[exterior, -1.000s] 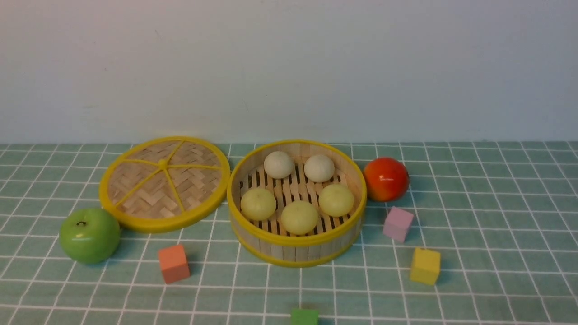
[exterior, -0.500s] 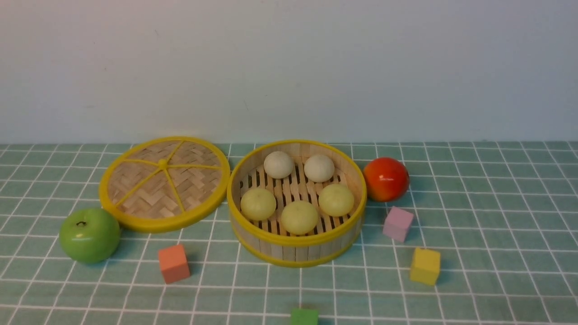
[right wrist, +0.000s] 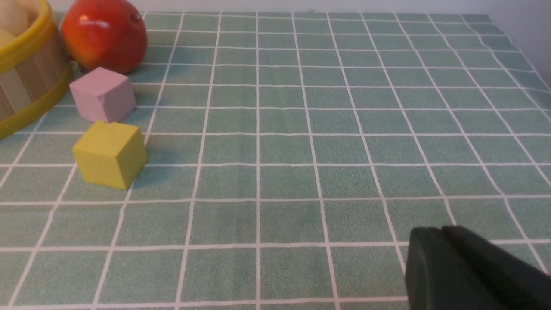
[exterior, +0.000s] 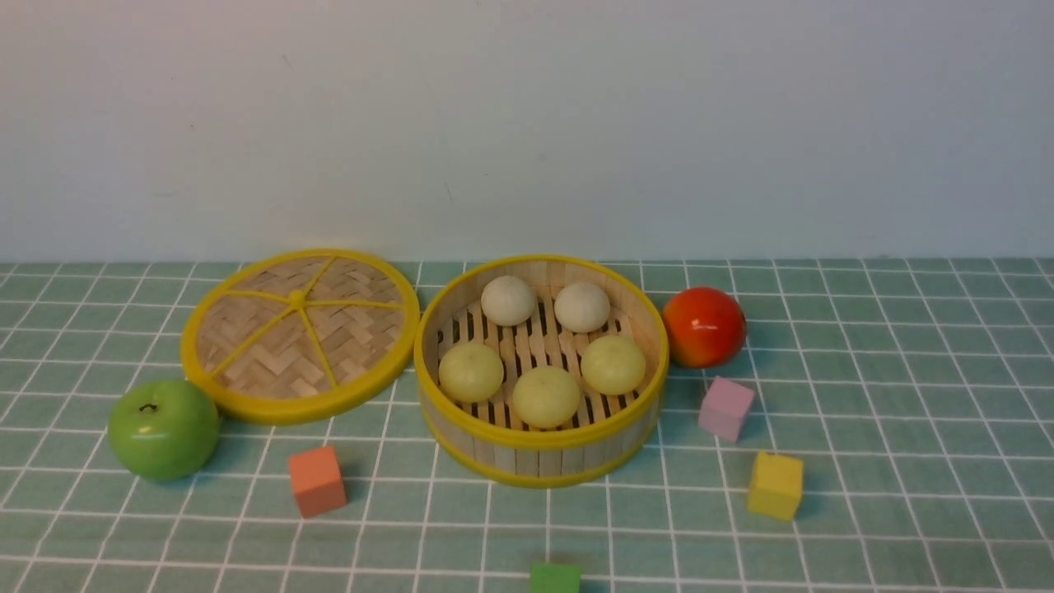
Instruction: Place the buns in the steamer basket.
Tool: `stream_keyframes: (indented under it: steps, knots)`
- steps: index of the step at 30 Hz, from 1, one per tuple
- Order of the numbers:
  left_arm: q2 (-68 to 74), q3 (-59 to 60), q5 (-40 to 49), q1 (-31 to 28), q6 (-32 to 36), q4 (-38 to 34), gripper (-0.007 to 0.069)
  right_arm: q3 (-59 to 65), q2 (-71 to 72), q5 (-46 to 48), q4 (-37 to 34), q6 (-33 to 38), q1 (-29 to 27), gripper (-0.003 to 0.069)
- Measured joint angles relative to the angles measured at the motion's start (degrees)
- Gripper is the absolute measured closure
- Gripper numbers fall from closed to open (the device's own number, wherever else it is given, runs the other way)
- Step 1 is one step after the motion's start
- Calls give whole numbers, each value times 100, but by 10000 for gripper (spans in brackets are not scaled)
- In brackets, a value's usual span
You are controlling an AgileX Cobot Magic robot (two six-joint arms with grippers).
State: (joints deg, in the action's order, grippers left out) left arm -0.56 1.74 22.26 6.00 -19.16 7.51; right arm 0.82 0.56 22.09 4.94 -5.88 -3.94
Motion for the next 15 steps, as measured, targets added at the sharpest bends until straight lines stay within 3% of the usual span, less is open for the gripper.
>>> stream_keyframes:
  steps: [15]
  knots:
    - [0, 0, 0, 0, 0, 0, 387, 0, 0, 0, 0, 4, 0, 588]
